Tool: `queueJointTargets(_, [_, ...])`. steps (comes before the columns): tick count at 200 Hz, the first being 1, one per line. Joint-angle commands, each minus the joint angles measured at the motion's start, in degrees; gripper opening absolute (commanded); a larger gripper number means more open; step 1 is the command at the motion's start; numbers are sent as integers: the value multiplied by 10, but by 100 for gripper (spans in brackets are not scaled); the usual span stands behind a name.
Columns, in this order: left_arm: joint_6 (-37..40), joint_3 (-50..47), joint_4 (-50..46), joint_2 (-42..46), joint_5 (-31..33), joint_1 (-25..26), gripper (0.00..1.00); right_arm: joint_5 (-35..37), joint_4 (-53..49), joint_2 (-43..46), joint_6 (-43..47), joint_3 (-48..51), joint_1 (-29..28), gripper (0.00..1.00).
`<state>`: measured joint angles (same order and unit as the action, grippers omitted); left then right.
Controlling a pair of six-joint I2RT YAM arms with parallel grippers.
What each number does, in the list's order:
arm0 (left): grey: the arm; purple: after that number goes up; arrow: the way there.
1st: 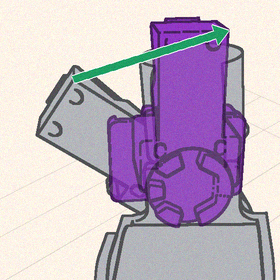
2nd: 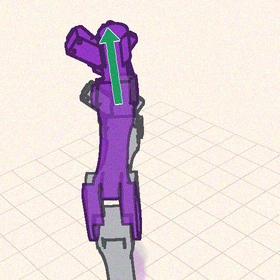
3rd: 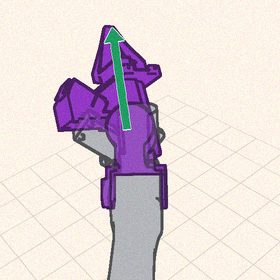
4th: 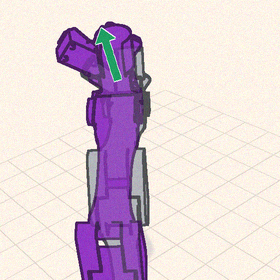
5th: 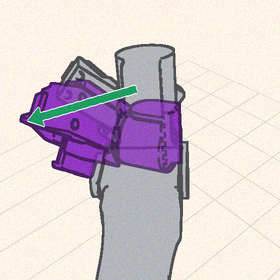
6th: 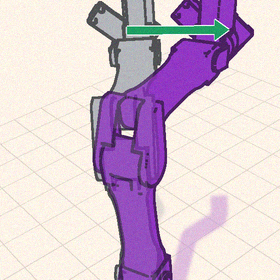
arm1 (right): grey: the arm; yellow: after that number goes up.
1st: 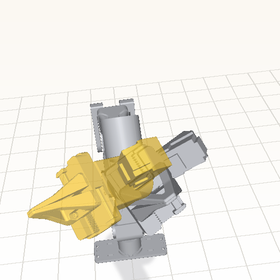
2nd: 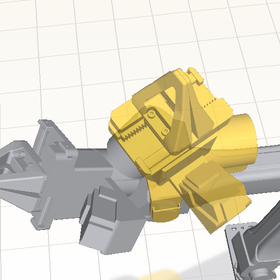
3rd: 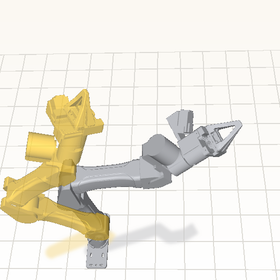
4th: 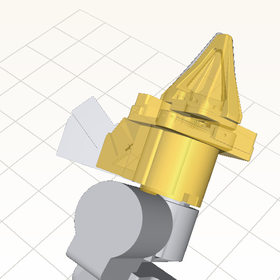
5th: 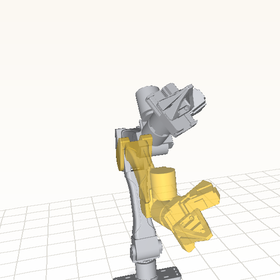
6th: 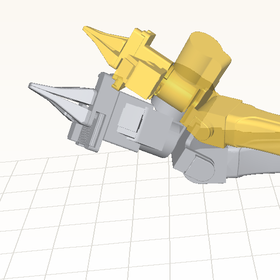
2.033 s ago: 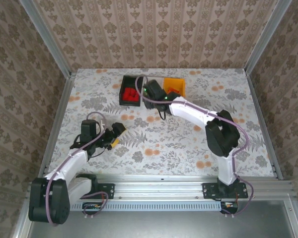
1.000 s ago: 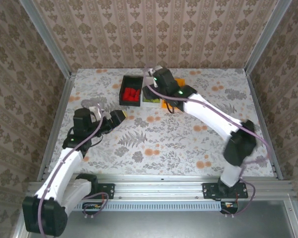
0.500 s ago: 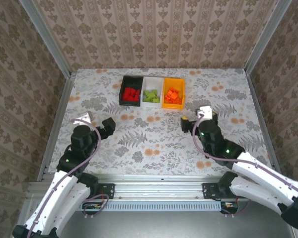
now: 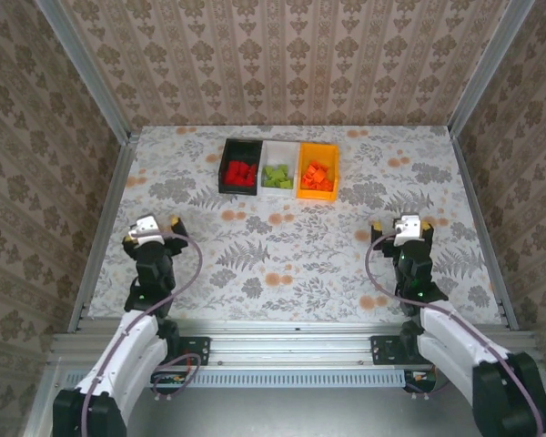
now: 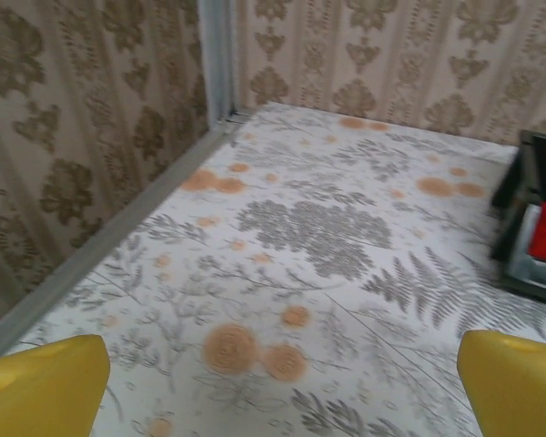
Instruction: Sort the legos into containers by color
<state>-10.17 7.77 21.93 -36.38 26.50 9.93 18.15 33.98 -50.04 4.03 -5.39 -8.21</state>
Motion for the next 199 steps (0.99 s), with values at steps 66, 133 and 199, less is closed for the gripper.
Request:
queueJointTargets(66, [48,16,212,-251,-88,-85,100,-99,167,-146,11,-39,28,100])
queueJointTargets(133, [74,90,306,-435,-178,-109,100,-114,165,-199,6,-72,43,100])
queueJointTargets(199, [121,143,290,-515,-274,-103,100,-122,290,-293,-31,-70,43,100])
